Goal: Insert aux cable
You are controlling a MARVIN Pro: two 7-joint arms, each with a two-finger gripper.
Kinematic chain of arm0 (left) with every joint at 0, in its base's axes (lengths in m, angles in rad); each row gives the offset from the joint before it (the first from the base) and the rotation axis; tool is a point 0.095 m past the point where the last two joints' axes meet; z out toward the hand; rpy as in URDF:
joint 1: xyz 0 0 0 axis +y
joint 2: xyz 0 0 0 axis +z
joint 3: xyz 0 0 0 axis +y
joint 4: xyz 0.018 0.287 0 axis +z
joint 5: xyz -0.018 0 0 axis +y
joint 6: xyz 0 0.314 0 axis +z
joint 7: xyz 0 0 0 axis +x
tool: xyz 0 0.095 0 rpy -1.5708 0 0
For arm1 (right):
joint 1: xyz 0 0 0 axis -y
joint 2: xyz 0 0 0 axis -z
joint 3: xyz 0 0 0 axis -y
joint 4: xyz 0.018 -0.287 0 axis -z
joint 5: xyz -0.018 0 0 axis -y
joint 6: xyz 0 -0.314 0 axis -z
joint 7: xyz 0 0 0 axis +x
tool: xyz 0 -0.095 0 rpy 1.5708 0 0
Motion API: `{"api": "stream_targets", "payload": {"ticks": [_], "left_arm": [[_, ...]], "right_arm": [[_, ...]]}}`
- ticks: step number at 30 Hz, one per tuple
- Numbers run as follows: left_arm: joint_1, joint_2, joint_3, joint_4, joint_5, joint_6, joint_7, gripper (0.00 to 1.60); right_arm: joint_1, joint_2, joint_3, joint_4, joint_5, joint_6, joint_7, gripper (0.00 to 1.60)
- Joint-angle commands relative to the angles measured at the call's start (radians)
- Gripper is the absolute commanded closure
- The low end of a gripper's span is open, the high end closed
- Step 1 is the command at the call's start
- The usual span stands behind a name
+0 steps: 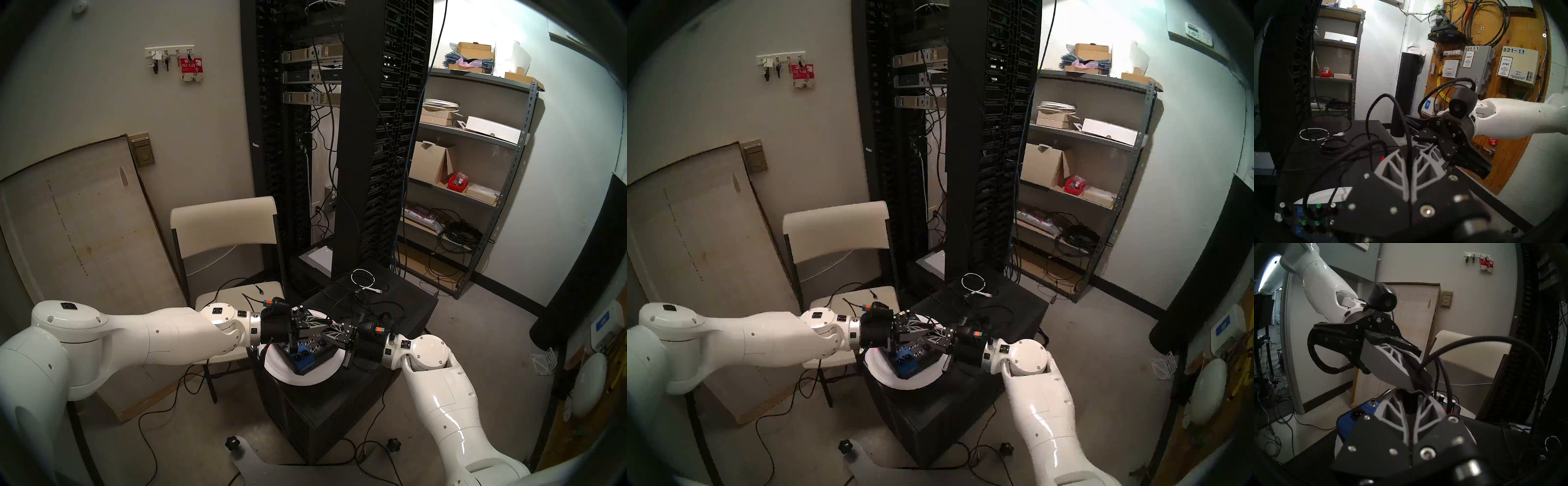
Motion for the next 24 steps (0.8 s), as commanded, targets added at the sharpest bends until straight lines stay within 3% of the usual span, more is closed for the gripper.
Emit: {"api": "stream_targets", "payload": {"ticks": [1, 24], "left_arm": [[0.023, 0.001, 0.040, -0.002, 0.030, 0.018, 0.011, 1.60], [0.015, 0.024, 0.062, -0.028, 0.031, 0.020, 0.018, 1.60]], "right_arm": [[-0.032, 0.006, -0.021, 0.019, -0.032, 0.000, -0.003, 1.60], [-0.035, 0.025, -0.046, 0.032, -0.040, 0.003, -0.032, 1.60]]}}
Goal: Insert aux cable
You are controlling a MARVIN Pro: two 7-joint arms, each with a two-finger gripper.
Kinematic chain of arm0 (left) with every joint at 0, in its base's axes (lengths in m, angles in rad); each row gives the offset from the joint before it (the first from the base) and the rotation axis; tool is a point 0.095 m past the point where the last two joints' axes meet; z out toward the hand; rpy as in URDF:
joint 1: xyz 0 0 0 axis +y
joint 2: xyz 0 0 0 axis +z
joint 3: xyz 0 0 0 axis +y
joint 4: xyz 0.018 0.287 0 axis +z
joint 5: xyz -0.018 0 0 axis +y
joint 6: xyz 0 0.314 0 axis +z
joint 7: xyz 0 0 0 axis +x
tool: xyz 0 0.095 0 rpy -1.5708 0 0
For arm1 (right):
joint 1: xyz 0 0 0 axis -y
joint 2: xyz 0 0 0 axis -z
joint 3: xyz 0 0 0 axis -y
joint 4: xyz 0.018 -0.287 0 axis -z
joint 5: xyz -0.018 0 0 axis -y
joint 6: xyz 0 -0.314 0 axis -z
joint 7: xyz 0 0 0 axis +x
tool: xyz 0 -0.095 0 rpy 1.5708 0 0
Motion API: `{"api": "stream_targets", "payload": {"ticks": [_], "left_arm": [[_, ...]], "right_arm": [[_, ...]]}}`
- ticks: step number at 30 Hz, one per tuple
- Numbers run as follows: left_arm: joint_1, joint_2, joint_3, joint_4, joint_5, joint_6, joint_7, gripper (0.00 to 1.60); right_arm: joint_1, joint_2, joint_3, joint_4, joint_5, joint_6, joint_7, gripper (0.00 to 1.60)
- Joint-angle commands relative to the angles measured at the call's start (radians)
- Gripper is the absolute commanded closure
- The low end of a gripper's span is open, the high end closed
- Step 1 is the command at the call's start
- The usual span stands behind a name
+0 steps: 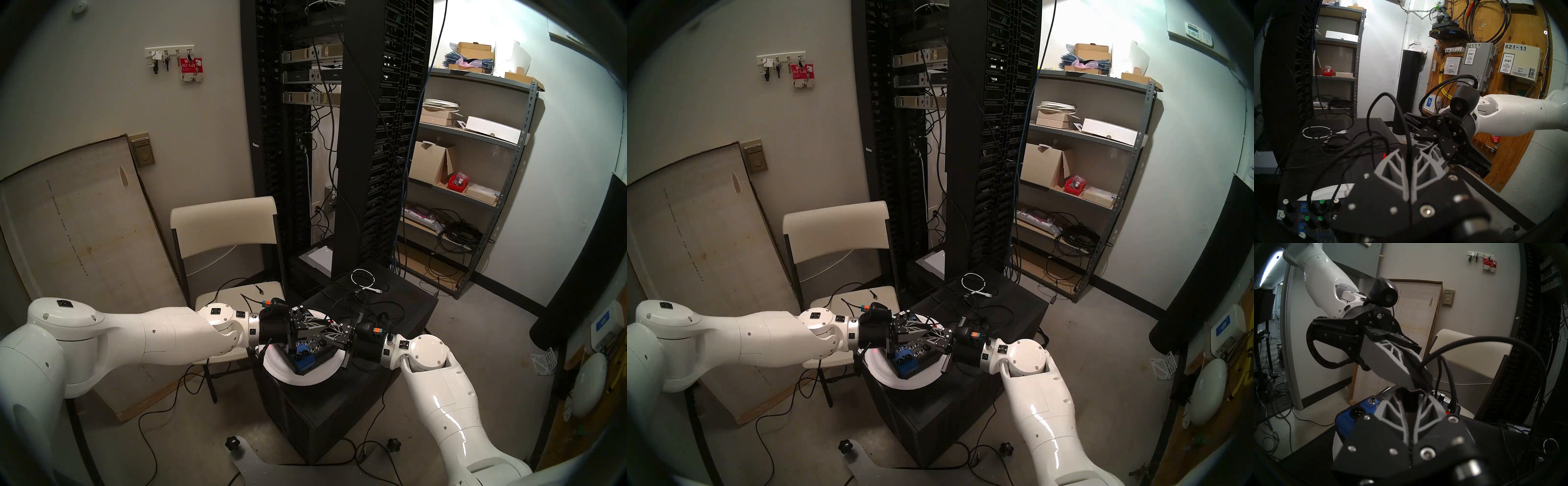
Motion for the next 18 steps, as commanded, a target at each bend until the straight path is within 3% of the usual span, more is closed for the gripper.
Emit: {"api": "stream_targets", "payload": {"ticks": [1, 18], "left_arm": [[0.029, -0.004, 0.040, 0.005, 0.023, 0.021, -0.010, 1.60], [0.021, -0.024, 0.052, -0.006, 0.028, 0.021, -0.019, 1.60]], "right_arm": [[-0.035, 0.012, -0.013, 0.037, -0.033, 0.011, -0.007, 1.60], [-0.045, 0.022, -0.015, 0.054, -0.023, 0.003, -0.031, 1.60]]}}
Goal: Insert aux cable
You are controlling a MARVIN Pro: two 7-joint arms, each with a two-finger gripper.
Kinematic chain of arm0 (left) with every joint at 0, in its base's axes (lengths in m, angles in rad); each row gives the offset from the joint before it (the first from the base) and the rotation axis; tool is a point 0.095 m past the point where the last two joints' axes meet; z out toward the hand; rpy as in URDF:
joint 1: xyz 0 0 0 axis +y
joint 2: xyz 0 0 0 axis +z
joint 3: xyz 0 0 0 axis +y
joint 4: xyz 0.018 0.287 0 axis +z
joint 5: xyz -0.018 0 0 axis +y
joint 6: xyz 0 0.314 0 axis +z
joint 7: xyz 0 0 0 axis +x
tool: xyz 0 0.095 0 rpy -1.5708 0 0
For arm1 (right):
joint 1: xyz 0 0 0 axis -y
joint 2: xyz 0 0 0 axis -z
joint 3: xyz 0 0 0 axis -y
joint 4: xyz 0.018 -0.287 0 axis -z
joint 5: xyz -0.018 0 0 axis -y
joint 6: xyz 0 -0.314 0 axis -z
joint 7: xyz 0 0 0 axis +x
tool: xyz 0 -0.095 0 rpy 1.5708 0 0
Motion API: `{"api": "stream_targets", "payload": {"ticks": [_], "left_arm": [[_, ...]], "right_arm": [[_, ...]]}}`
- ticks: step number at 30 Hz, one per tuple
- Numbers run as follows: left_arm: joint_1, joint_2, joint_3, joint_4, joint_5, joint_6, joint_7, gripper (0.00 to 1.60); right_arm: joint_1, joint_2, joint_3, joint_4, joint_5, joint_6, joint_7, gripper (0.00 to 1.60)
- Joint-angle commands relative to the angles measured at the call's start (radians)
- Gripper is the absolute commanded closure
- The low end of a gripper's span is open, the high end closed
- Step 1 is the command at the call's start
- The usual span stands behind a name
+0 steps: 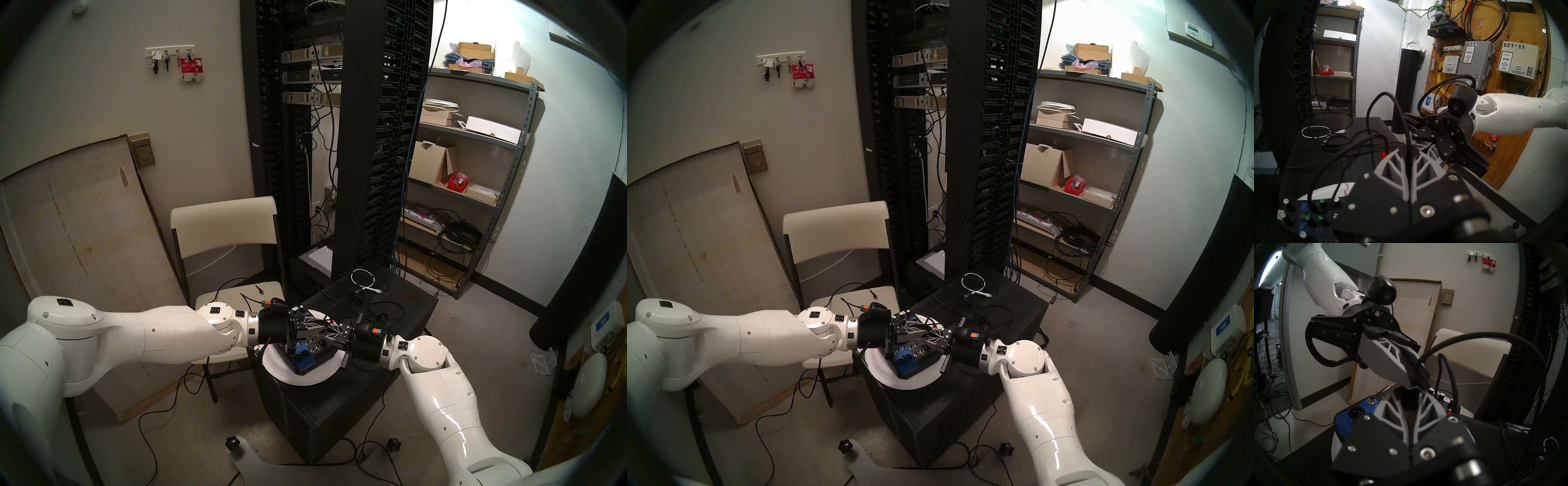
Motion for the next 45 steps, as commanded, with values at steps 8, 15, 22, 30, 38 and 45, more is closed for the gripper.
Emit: {"api": "stream_targets", "payload": {"ticks": [8, 15, 22, 30, 38, 45], "left_arm": [[0.031, -0.019, 0.051, -0.024, 0.027, 0.022, -0.005, 1.60], [0.036, -0.020, 0.060, -0.020, 0.024, 0.021, 0.002, 1.60], [0.040, -0.026, 0.069, -0.006, 0.019, 0.025, 0.012, 1.60], [0.038, -0.027, 0.076, 0.000, 0.018, 0.025, 0.019, 1.60], [0.038, -0.030, 0.087, 0.015, 0.016, 0.033, 0.020, 1.60], [0.031, -0.032, 0.096, 0.019, 0.019, 0.039, 0.017, 1.60]], "right_arm": [[-0.047, 0.022, -0.005, 0.053, -0.021, 0.007, -0.012, 1.60], [-0.047, 0.026, -0.009, 0.059, -0.019, 0.007, -0.017, 1.60], [-0.044, 0.029, -0.014, 0.069, -0.019, 0.005, -0.022, 1.60], [-0.042, 0.033, -0.021, 0.070, -0.015, 0.004, -0.026, 1.60], [-0.039, 0.038, -0.030, 0.076, -0.012, 0.008, -0.028, 1.60], [-0.039, 0.040, -0.038, 0.084, -0.011, 0.014, -0.033, 1.60]]}}
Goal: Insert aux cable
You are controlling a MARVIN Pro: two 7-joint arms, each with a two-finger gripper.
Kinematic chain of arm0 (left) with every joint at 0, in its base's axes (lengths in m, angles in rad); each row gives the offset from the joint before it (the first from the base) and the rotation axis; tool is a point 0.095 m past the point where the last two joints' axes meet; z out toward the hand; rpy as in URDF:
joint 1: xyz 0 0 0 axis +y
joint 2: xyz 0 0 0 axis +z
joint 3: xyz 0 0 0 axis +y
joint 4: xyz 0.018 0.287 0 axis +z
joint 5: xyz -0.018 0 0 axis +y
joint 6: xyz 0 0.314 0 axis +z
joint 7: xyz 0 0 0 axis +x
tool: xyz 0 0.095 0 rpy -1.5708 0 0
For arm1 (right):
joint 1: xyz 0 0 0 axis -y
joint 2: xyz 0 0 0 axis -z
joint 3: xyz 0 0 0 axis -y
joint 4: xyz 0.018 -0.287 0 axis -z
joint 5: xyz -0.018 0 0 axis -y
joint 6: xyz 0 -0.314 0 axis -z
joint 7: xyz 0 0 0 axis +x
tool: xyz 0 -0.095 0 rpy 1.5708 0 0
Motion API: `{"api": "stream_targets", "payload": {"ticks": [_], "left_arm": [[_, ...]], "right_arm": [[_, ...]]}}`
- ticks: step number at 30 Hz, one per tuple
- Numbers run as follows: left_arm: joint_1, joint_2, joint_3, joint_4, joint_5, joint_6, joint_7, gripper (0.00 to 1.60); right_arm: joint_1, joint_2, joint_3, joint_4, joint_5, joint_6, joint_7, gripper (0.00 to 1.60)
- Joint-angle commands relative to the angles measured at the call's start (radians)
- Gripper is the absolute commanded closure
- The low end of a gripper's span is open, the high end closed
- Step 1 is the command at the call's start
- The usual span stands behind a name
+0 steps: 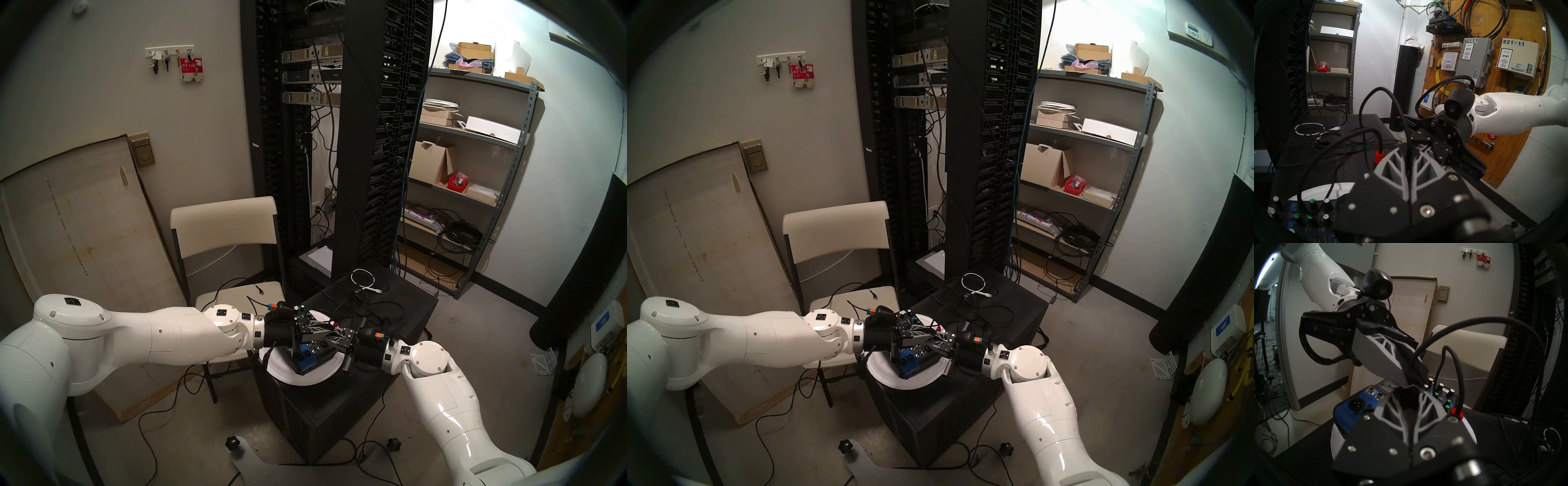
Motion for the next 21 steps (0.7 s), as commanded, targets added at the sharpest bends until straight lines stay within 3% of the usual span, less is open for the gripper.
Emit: {"api": "stream_targets", "payload": {"ticks": [1, 21], "left_arm": [[0.039, 0.000, 0.059, 0.008, 0.031, 0.042, -0.002, 1.60], [0.036, -0.005, 0.092, 0.019, 0.021, 0.049, -0.010, 1.60]], "right_arm": [[-0.032, 0.014, -0.020, 0.056, -0.035, 0.027, 0.001, 1.60], [-0.030, 0.024, -0.042, 0.079, -0.022, 0.029, -0.013, 1.60]]}}
